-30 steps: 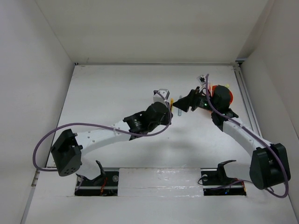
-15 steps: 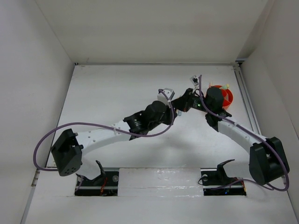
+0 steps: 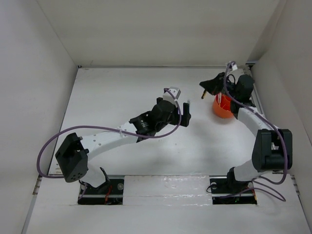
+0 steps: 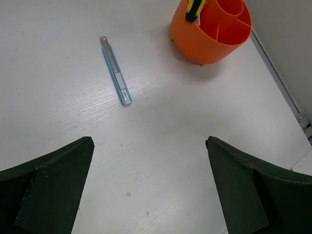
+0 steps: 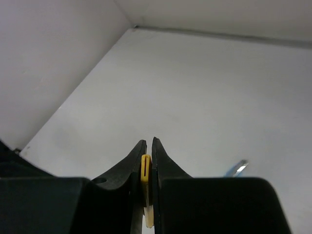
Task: Sort the stationery into containers
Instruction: Place the stationery in the storage box.
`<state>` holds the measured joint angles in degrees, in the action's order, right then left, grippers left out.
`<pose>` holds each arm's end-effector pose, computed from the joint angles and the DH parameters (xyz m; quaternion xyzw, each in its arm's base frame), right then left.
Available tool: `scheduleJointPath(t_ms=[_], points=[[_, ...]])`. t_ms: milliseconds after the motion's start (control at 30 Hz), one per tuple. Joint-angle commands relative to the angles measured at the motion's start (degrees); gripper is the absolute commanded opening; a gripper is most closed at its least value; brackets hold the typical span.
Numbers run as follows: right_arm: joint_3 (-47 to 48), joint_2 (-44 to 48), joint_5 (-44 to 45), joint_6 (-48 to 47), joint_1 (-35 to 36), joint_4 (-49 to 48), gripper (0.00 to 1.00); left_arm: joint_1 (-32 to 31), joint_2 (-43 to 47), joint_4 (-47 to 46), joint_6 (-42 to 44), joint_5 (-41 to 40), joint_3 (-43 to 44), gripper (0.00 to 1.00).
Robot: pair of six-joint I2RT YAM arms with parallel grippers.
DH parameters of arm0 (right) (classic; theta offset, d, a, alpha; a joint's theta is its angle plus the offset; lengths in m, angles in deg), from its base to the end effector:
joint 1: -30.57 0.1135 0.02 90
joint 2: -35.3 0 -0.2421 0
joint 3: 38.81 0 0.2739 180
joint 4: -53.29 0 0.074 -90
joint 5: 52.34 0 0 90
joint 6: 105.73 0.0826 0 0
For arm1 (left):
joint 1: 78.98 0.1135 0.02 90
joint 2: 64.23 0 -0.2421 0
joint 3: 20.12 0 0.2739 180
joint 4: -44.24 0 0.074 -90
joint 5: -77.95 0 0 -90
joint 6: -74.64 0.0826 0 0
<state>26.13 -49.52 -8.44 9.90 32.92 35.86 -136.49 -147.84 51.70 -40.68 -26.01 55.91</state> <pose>0.3841 0.0753 0.2559 -0.1313 0.7054 0.4282 0.5494 0.2389 -0.3380 0.2780 0.1473 0.7773 -0.3272 0.5167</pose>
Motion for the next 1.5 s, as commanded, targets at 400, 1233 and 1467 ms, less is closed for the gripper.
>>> scheduleJointPath(t_ms=[400,1233,1467], points=[[8.37,0.61,7.87,-27.47,-15.01,4.52,0.0,-1.72,2.58,-1.66,2.65,2.71,0.78,1.0],[-3.69,-5.54,11.13,-18.08,-20.81,-15.26,0.02,-2.25,2.58,-4.65,2.65,7.54,-1.5,1.0],[-4.92,-6.77,10.51,-17.01,-20.81,-16.76,0.28,-2.25,2.58,-4.65,2.65,7.02,-1.5,1.0]])
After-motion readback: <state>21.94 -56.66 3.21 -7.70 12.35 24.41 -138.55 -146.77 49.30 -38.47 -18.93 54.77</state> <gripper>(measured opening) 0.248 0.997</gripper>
